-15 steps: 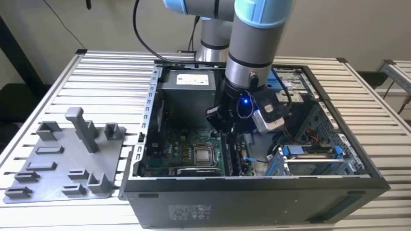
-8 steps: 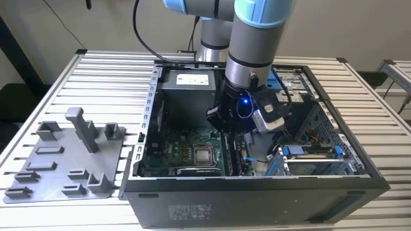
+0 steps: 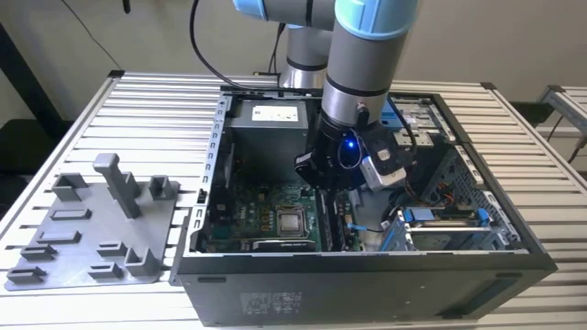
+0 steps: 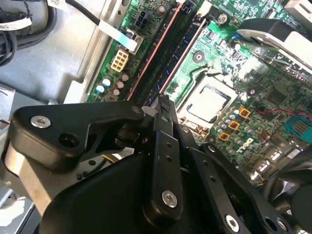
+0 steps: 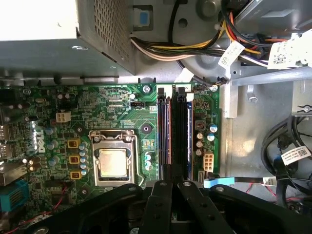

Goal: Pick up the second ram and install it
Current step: 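Insert the second ram into the second slot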

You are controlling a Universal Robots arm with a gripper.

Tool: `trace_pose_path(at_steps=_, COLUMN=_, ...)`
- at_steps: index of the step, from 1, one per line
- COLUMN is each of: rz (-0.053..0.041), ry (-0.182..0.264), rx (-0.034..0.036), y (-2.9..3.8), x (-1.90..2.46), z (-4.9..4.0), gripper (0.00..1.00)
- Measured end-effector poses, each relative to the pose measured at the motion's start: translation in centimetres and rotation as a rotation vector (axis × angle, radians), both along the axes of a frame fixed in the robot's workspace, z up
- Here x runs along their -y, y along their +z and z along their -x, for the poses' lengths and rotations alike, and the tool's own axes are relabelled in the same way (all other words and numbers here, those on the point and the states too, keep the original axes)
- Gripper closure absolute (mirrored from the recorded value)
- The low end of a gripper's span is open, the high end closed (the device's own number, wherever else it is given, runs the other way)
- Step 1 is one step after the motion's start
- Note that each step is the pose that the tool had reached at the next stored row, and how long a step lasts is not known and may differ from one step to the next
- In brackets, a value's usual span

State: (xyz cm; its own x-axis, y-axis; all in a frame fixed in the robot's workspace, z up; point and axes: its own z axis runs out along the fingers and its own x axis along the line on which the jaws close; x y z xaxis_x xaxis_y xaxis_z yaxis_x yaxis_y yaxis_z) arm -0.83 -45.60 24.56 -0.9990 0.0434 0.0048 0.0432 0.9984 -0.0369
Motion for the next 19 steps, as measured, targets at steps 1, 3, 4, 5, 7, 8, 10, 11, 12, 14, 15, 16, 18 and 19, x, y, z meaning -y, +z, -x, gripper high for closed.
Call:
trace_pose_path(at_steps=1, rz=0.0, ry=0.0, rx=0.0, y=0.0, x=0.0, z=0.0, gripper=0.89)
trace_pose_path(at_steps=3, rz=-0.0001, ry=0.0, rx=0.0, y=0.0, x=0.0, z=0.0, gripper=0.89)
trace_pose_path(at_steps=4, rz=-0.0001, ry=0.0, rx=0.0, y=0.0, x=0.0, z=0.0, gripper=0.89)
trace_pose_path(at_steps=5, rz=-0.0001, ry=0.0, rx=0.0, y=0.0, x=0.0, z=0.0, gripper=0.89)
trace_pose_path(at_steps=7, rz=-0.0001, ry=0.001, rx=0.0, y=0.0, x=0.0, z=0.0, gripper=0.89)
trace_pose_path(at_steps=8, rz=0.0, ry=0.004, rx=0.0, y=0.0, x=0.0, z=0.0, gripper=0.89)
trace_pose_path(at_steps=10, rz=0.0, ry=0.017, rx=0.0, y=0.0, x=0.0, z=0.0, gripper=0.89)
trace_pose_path(at_steps=11, rz=0.0, ry=0.024, rx=0.0, y=0.01, x=0.0, z=-0.01, gripper=0.89)
trace_pose_path(at_steps=12, rz=-0.0001, ry=0.032, rx=0.0, y=0.0, x=0.0, z=-0.01, gripper=0.89)
trace_pose_path(at_steps=14, rz=0.0, ry=0.048, rx=0.0, y=0.01, x=0.0, z=0.0, gripper=0.89)
trace_pose_path(at_steps=15, rz=0.0, ry=0.057, rx=0.0001, y=0.0, x=0.0, z=0.0, gripper=0.89)
trace_pose_path(at_steps=16, rz=0.0, ry=0.064, rx=0.0, y=0.01, x=0.0, z=0.0, gripper=0.89)
trace_pose_path(at_steps=18, rz=0.0, ry=0.081, rx=0.0, y=0.01, x=0.0, z=-0.01, gripper=0.89)
trace_pose_path(at_steps=19, rz=0.0, ry=0.09, rx=0.0001, y=0.0, x=0.0, z=0.0, gripper=0.89)
